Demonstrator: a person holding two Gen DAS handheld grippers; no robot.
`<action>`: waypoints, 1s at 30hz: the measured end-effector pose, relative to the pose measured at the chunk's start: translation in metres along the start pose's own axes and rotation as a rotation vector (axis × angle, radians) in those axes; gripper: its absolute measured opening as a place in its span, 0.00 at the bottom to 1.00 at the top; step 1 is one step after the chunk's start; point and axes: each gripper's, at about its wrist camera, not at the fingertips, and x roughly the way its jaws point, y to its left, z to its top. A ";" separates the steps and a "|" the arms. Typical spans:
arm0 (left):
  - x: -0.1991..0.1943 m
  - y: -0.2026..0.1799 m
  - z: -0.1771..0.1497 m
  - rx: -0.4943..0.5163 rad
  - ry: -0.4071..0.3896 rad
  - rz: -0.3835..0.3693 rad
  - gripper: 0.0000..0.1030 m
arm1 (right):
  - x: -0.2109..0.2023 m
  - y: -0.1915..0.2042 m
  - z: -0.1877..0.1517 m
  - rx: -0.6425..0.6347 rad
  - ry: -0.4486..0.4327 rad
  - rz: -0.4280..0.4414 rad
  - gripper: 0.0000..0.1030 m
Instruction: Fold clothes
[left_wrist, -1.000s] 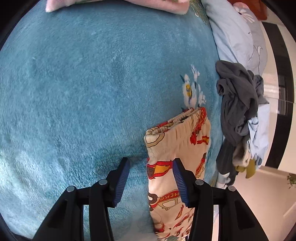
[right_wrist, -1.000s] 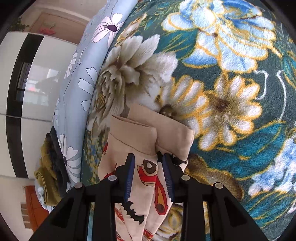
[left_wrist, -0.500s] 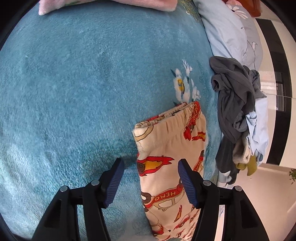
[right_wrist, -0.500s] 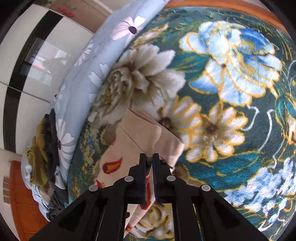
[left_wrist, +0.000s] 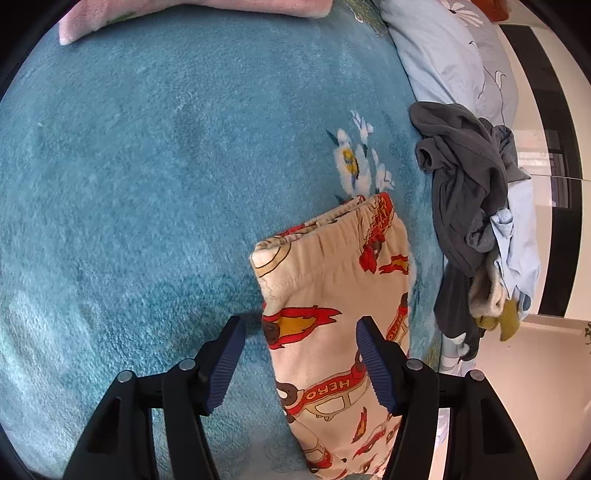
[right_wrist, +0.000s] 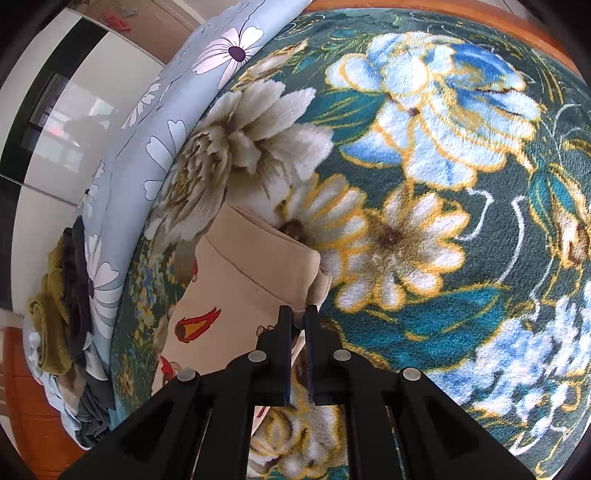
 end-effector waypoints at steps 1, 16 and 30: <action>0.001 -0.001 0.000 0.007 -0.004 -0.024 0.63 | -0.003 -0.003 0.000 0.009 -0.002 0.014 0.09; 0.010 -0.003 -0.002 0.021 -0.061 -0.021 0.54 | 0.014 -0.023 -0.003 0.150 -0.013 0.131 0.57; 0.007 -0.022 0.004 0.078 -0.099 0.042 0.09 | 0.023 0.004 -0.002 0.205 0.034 0.135 0.12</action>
